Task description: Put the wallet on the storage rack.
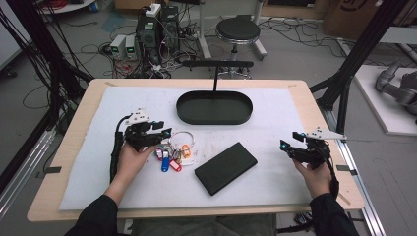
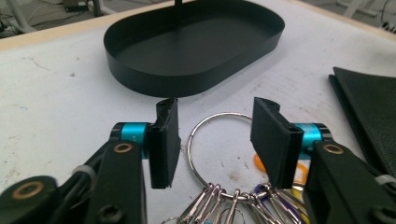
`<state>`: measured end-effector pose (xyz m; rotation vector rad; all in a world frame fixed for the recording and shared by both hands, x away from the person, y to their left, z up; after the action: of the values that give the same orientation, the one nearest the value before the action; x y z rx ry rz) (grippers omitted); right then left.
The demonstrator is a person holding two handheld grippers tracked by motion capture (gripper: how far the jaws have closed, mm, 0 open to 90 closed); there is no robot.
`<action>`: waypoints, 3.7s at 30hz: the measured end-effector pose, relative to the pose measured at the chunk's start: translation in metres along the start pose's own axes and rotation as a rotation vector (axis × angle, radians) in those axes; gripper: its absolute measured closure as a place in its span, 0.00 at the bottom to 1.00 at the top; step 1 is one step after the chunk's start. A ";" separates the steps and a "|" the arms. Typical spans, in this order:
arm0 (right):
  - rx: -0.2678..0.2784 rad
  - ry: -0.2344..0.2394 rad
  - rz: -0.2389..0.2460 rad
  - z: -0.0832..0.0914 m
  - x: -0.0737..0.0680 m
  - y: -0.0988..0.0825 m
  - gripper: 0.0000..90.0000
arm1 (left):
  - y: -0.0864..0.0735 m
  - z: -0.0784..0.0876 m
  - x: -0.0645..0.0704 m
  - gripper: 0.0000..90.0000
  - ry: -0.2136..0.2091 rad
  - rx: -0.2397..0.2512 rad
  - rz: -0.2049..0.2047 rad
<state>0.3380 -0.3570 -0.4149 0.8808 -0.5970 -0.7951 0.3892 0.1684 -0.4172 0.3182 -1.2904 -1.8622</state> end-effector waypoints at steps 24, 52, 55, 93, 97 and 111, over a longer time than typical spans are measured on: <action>-0.015 0.007 0.012 -0.004 -0.001 0.000 0.39 | -0.008 -0.043 -0.007 0.82 0.087 -0.213 -0.024; -0.019 0.004 0.018 -0.005 -0.002 0.000 0.41 | 0.000 -0.027 0.010 0.96 0.068 -0.085 -0.123; -0.016 0.003 0.021 -0.005 -0.002 0.000 0.41 | 0.002 -0.020 0.017 0.96 0.043 -0.047 -0.132; -0.019 0.023 0.038 -0.012 -0.005 0.005 0.41 | -0.009 -0.004 0.052 0.95 -0.124 -0.096 -0.274; -0.019 0.023 0.038 -0.012 -0.005 0.005 0.41 | -0.009 -0.004 0.052 0.96 -0.120 -0.100 -0.285; -0.021 0.021 0.039 -0.013 -0.005 0.005 0.41 | 0.004 0.004 0.057 0.97 -0.135 -0.021 -0.306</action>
<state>0.3461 -0.3456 -0.4182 0.8546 -0.5852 -0.7548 0.3532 0.1281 -0.3987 0.4028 -1.3718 -2.1850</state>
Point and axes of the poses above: each handheld gripper's, and its own axes: z roughly backward along the jaws, y roughly out of its top, x roughly to its right, the point moved 1 cm from there along -z, roughly forward along the jaws, and after that the axes turned 9 degrees about z, right-handed, at the moved point
